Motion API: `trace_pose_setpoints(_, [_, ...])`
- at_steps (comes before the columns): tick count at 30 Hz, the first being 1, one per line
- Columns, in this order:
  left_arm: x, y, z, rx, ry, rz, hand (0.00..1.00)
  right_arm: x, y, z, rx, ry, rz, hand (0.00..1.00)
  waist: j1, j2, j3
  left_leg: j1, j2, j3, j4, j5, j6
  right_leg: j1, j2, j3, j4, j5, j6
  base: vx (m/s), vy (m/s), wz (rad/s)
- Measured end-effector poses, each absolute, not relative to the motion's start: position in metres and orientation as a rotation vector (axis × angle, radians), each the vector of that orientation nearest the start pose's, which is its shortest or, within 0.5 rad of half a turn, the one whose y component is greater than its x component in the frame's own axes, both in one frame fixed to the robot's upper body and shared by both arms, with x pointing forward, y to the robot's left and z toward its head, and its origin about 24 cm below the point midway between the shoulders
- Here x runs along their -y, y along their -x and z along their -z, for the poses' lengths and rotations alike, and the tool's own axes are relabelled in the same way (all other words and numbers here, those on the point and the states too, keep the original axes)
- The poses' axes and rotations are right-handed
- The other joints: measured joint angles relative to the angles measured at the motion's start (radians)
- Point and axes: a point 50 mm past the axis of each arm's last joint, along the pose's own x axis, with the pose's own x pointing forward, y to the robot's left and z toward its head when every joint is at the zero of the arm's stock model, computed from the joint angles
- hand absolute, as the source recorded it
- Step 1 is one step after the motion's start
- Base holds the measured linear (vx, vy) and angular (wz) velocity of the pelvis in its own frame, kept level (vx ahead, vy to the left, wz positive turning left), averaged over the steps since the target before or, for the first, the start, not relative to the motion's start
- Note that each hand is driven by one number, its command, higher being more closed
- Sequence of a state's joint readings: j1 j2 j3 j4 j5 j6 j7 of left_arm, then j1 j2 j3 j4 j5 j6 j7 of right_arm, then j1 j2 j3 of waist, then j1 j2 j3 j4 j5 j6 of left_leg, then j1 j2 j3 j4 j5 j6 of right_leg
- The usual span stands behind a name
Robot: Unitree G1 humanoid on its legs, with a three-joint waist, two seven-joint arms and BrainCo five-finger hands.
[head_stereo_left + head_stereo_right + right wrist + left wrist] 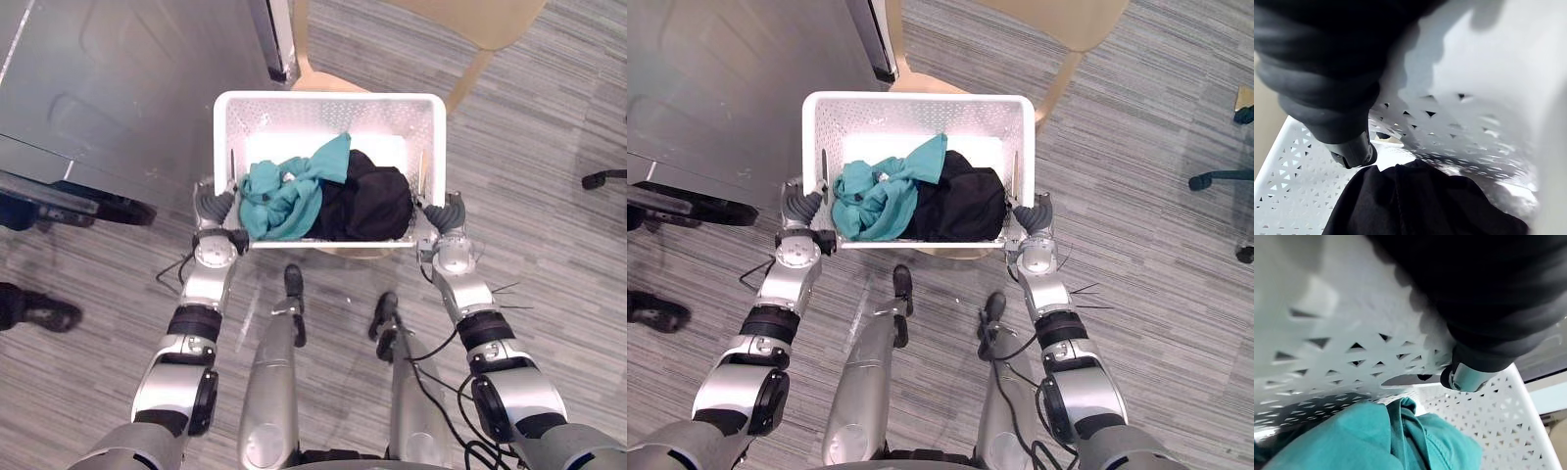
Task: Pick up the laundry basket with both hands and put the clothes into the washing machine.
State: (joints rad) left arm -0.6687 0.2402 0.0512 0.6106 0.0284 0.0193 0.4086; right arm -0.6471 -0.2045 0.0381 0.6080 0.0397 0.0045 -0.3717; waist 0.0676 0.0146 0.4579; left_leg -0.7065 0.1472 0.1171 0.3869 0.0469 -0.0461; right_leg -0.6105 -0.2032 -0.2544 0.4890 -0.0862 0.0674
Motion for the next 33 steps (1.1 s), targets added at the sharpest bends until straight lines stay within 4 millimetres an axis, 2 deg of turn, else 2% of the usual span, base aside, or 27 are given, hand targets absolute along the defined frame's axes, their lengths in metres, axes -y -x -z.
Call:
trace_pose_setpoints(2, [-0.206, -0.369, -0.121, 0.106, -0.209, -0.455, 0.00, 0.167, -0.368, -0.111, 0.098, 0.175, 0.284, 0.00, 0.002, 0.000, 0.000, -0.014, 0.015, 0.010, -0.001, 0.001, -0.002, -0.014, 0.012, -0.001, 0.000, 0.004, -0.003, 0.03, -0.060, -0.07])
trace_pose_setpoints(8, [-0.209, -0.368, -0.122, 0.109, -0.190, -0.487, 0.00, 0.161, -0.367, -0.111, 0.100, 0.113, 0.313, 0.00, 0.002, -0.001, 0.001, -0.010, 0.028, 0.011, 0.022, 0.007, 0.003, -0.005, 0.019, -0.011, 0.015, -0.008, -0.010, 0.06, -0.049, 0.00])
trace_pose_setpoints(12, [-0.209, -0.361, -0.122, 0.136, -0.167, -0.511, 0.00, 0.158, -0.351, -0.107, 0.132, 0.070, 0.312, 0.00, 0.003, -0.005, 0.003, 0.018, 0.042, 0.011, 0.029, 0.001, -0.002, 0.028, 0.028, -0.019, 0.019, -0.022, -0.019, 0.03, -0.054, 0.02])
trace_pose_setpoints(16, [-0.194, -0.343, -0.123, 0.235, -0.110, -0.480, 0.00, 0.149, -0.331, -0.119, 0.250, -0.011, 0.297, 0.00, 0.004, -0.005, 0.003, 0.062, 0.043, 0.016, 0.015, -0.010, -0.007, 0.052, 0.024, -0.012, 0.047, -0.053, -0.026, -0.03, -0.060, 0.01])
trace_pose_setpoints(18, [-0.194, -0.333, -0.121, 0.268, -0.084, -0.504, 0.00, 0.152, -0.324, -0.123, 0.298, -0.021, 0.313, 0.00, 0.003, -0.005, 0.003, 0.072, 0.046, 0.019, 0.003, -0.010, -0.006, 0.056, 0.026, -0.014, 0.049, -0.065, -0.029, -0.04, -0.063, 0.03])
trace_pose_setpoints(23, [-0.216, -0.302, -0.097, 0.232, -0.061, -0.608, 0.00, 0.183, -0.299, -0.110, 0.307, -0.028, 0.423, 0.00, 0.002, -0.005, 0.003, 0.103, 0.047, 0.023, -0.001, -0.009, -0.006, 0.084, 0.026, -0.017, 0.048, -0.069, -0.021, 0.03, -0.038, 0.02])
trace_pose_setpoints(26, [-0.220, -0.289, -0.092, 0.244, -0.067, -0.609, 0.00, 0.186, -0.290, -0.106, 0.310, 0.001, 0.415, 0.00, 0.003, -0.005, 0.003, 0.129, 0.046, 0.022, -0.004, -0.003, -0.005, 0.107, 0.024, -0.016, 0.047, -0.070, -0.022, 0.08, -0.031, 0.01])
trace_pose_setpoints(29, [-0.217, -0.278, -0.078, 0.215, -0.062, -0.584, 0.00, 0.181, -0.282, -0.096, 0.299, 0.033, 0.370, 0.00, 0.004, -0.006, 0.002, 0.169, 0.040, 0.023, -0.025, -0.003, -0.006, 0.143, 0.022, -0.020, 0.037, -0.075, -0.021, 0.06, -0.024, 0.05])
trace_pose_setpoints(33, [-0.207, -0.259, -0.041, 0.075, -0.041, -0.524, 0.00, 0.184, -0.262, -0.063, 0.181, 0.082, 0.345, 0.00, 0.003, -0.008, 0.000, 0.257, 0.017, 0.022, -0.076, -0.003, -0.006, 0.223, 0.008, -0.028, 0.013, -0.087, -0.010, 0.07, -0.012, 0.11])
